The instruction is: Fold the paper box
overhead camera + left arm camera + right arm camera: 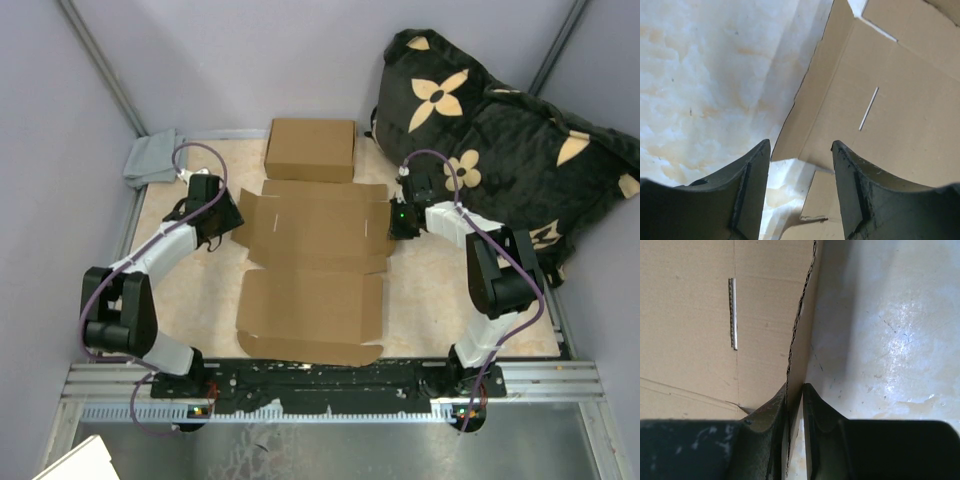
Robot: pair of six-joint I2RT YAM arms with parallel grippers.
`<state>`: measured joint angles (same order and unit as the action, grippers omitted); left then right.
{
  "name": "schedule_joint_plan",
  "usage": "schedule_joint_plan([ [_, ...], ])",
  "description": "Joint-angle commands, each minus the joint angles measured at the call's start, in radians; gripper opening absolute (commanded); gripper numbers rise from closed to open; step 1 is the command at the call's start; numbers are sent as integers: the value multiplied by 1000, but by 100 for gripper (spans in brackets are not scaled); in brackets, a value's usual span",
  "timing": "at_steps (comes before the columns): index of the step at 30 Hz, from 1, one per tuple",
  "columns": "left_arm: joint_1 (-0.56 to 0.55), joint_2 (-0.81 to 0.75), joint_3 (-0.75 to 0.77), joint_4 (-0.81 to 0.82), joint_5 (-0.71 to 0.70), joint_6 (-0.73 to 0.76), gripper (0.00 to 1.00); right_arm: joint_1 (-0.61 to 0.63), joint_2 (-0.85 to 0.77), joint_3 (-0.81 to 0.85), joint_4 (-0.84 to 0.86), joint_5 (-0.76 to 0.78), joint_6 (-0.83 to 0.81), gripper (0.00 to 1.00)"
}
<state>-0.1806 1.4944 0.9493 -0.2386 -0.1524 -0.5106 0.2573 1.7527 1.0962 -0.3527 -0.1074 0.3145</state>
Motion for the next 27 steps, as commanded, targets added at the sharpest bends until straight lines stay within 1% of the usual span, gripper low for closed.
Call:
schedule_joint_plan([
  [1, 6, 76, 79, -3, -41, 36, 59, -8, -33, 44, 2, -24, -14, 17],
  [6, 7, 246, 190, -94, -57, 39, 59, -7, -37, 44, 1, -33, -18, 17],
  [9, 8, 300, 213, -109, -69, 39, 57, -7, -36, 45, -1, -38, -21, 17],
  [10, 7, 304, 209, -111, -68, 39, 55, -8, -36, 45, 1, -39, -22, 17],
  [11, 7, 300, 199, -109, -64, 36, 51, -7, -34, 46, 0, -39, -22, 17],
  [12, 8, 283, 185, -105, -58, 34, 43, -7, -31, 47, -1, -38, -22, 17],
  [14, 7, 243, 153, -101, -54, 25, 4, -7, -21, 53, -3, -36, -20, 17],
  [15, 7, 216, 137, -104, -53, 21, 0, -7, -15, 56, -3, -33, -20, 17],
  [21, 7, 43, 4, -113, -47, 1, 0, -8, -6, 60, -16, -27, -10, 17],
  [23, 7, -3, -40, -98, -5, 1, 0, -7, -15, 56, -18, -22, -9, 18],
  [24, 7, -19, -55, -96, 19, 1, 3, -8, -21, 55, -19, -18, -6, 19],
  [25, 7, -30, -65, -98, 32, 1, 10, -7, -31, 54, -23, -16, -4, 24],
  [27, 7, -44, -66, -132, 32, -1, 41, -6, -64, 49, -32, -25, -1, 39],
])
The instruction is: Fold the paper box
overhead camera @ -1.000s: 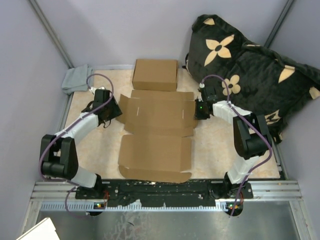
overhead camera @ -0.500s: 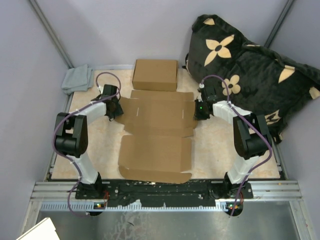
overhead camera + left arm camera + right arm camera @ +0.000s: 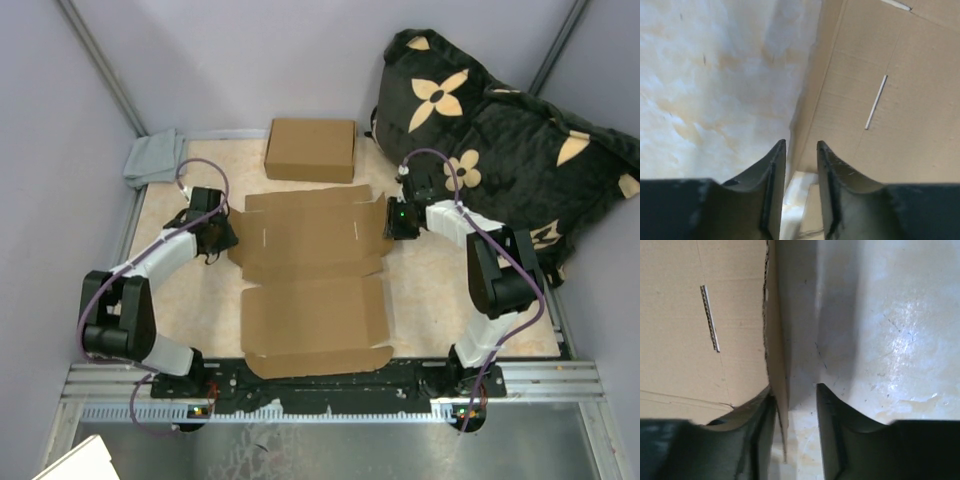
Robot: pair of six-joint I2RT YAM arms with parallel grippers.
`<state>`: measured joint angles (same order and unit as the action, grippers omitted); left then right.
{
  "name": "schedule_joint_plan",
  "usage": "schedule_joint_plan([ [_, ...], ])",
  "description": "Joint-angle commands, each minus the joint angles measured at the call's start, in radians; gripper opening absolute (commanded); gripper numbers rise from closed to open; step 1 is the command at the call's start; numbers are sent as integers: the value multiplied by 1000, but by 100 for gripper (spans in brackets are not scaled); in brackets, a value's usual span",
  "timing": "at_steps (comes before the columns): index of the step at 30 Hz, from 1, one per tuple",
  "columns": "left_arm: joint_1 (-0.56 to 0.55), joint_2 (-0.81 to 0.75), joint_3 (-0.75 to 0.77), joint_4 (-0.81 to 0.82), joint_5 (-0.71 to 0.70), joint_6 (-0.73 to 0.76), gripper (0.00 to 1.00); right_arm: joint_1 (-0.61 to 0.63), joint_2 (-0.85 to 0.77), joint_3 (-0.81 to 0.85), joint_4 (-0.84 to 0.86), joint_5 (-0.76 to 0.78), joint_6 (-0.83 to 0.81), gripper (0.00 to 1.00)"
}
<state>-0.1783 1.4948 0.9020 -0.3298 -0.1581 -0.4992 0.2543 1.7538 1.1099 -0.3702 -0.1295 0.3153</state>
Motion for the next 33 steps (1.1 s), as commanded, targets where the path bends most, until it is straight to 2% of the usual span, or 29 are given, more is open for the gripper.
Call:
schedule_joint_plan([
  [1, 5, -53, -12, -65, 33, -14, 46, -3, -86, 27, -15, -11, -1, 43],
  [4, 5, -121, -8, -113, 13, -16, 61, 1, -218, -3, -32, -4, 6, 60],
  [6, 3, -191, -24, -118, 29, -25, 63, 9, -285, -33, -38, -2, 12, 68],
  [13, -10, -380, -189, 17, 293, -53, 58, 114, -366, -162, -13, -24, 68, 64],
  [22, -21, -311, -284, 79, 334, -41, 56, 183, -327, -297, 84, -10, 134, 60],
  [33, -34, -165, -256, 122, 334, -16, 56, 191, -216, -256, 113, -25, 109, 59],
])
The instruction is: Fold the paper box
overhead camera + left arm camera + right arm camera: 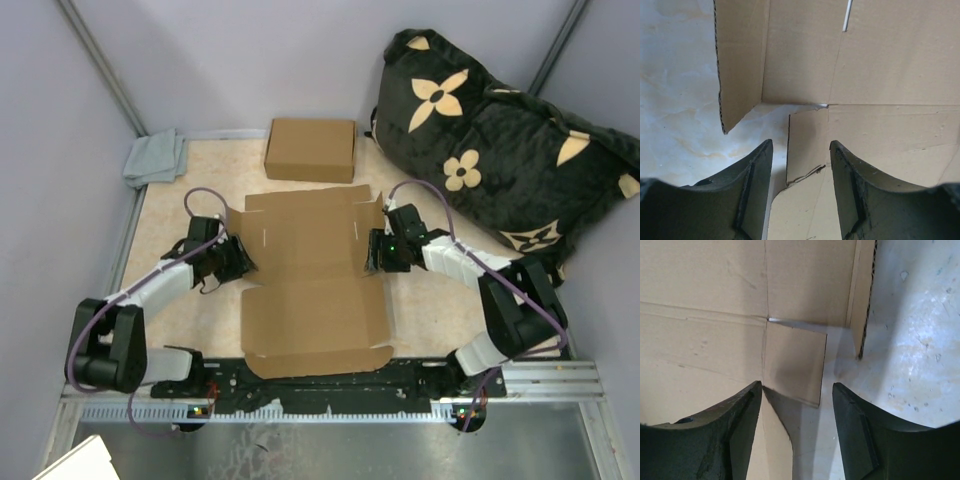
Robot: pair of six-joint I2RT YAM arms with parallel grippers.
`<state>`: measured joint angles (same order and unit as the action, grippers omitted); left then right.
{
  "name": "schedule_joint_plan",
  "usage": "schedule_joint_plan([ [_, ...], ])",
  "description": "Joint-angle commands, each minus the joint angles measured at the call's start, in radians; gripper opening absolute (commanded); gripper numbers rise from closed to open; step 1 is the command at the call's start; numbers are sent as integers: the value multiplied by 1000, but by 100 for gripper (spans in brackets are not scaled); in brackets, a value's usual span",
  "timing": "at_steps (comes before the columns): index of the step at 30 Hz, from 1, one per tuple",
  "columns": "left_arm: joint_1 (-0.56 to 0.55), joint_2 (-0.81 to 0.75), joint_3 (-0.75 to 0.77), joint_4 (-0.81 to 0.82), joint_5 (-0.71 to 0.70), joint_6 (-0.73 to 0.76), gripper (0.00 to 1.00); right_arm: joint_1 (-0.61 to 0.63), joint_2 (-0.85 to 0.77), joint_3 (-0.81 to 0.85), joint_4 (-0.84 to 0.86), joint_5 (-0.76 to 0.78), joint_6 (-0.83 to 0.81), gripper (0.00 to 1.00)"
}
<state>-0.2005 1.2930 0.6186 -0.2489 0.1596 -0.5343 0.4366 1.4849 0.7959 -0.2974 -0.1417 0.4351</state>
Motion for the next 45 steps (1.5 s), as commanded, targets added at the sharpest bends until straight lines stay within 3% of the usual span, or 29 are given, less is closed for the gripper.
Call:
schedule_joint_plan([
  [1, -14, 43, 32, 41, 21, 18, 56, 9, 61, 66, 39, -18, -13, 58],
  [20, -202, 84, 172, 36, -8, -19, 54, 102, 10, 198, -27, -20, -38, 57],
  [35, -231, 302, 163, 148, 25, -34, 53, 216, 331, 239, 55, -90, -8, 57],
  [39, -232, 328, 162, 149, 27, -31, 53, 229, 360, 240, 55, -71, 9, 57],
  [45, -230, 307, 238, 72, -15, -4, 55, 219, 263, 318, -57, 63, 5, 58],
])
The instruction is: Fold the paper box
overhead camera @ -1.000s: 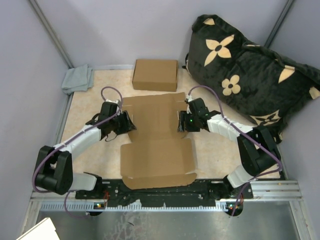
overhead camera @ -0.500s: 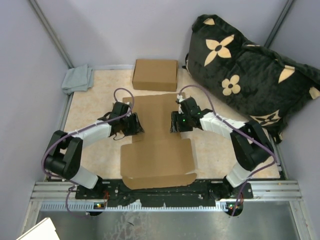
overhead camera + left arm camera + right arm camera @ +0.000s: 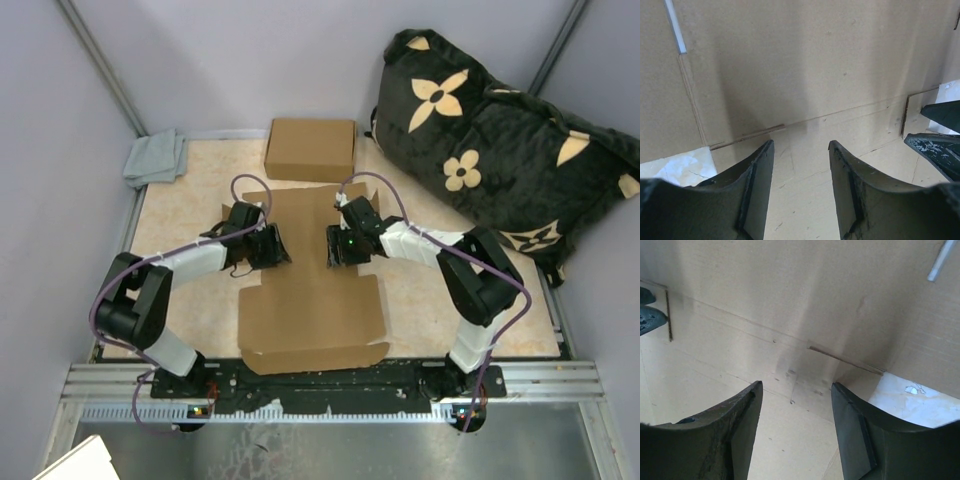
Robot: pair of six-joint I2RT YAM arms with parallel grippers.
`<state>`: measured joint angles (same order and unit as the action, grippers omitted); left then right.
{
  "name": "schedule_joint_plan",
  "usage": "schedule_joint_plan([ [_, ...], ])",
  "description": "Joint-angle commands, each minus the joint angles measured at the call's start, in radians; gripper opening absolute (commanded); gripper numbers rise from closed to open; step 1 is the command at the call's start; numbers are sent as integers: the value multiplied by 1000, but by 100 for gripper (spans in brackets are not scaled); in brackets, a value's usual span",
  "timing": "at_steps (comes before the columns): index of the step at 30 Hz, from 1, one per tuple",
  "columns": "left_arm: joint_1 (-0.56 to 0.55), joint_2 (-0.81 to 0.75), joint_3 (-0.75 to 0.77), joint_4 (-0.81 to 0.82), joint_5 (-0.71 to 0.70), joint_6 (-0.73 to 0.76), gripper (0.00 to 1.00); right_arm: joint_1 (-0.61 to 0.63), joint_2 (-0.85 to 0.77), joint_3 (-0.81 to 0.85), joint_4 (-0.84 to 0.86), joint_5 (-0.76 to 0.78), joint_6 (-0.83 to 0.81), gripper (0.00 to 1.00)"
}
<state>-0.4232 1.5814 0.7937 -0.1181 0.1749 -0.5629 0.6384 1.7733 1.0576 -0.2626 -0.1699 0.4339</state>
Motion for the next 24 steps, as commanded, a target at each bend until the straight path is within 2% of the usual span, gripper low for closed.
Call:
schedule_joint_plan([
  [1, -6, 3, 96, -88, -51, 35, 56, 6, -42, 92, -119, 117, 2, 59],
  [5, 15, -27, 245, -200, -179, 59, 61, -92, -82, 251, -172, 144, -15, 61],
  [8, 61, -10, 345, -205, -217, 98, 62, -159, -30, 408, -191, 137, -42, 64],
  [14, 174, 178, 589, -267, -236, 115, 65, -222, 257, 744, -255, 107, -76, 66],
  [19, 209, 318, 728, -268, -227, 132, 65, -240, 468, 984, -282, 98, -99, 66],
  [24, 227, 415, 811, -285, -273, 160, 64, -247, 625, 1204, -429, 195, -104, 66],
])
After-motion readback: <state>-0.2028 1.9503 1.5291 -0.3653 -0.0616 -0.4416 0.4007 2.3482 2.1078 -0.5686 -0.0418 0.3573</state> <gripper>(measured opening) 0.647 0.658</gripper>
